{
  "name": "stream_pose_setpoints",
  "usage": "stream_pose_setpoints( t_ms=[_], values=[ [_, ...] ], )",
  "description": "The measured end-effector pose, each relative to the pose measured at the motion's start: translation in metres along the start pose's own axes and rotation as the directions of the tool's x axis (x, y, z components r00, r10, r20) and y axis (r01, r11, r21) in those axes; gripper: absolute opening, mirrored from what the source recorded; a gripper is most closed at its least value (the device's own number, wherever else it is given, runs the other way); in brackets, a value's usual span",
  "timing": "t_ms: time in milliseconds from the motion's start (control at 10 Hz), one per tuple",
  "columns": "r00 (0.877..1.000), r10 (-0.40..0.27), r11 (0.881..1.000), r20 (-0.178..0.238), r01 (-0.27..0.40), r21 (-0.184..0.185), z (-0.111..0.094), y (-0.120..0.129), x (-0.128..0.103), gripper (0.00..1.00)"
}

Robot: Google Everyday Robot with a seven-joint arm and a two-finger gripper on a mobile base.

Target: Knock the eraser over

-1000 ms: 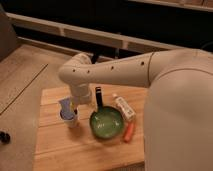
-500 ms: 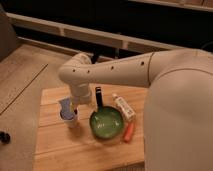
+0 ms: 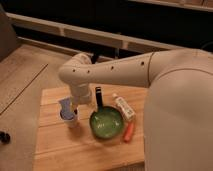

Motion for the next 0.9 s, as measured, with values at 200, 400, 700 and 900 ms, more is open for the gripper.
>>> stream_pose_setpoints(
  t_ms=[200,400,700,900],
  values=[
    [1.000,0.000,1.000,0.000,0.000,0.000,0.0000,0.0000,0.0000,0.65],
    [1.000,0.000,1.000,0.000,0.000,0.000,0.0000,0.0000,0.0000,0.65],
    [1.000,0.000,1.000,0.000,0.000,0.000,0.0000,0.0000,0.0000,0.65],
    [1.000,-0.010,1.000,0.017,0.010,0.013,-0.0038,-0.0025,-0.0073,0.65]
  ],
)
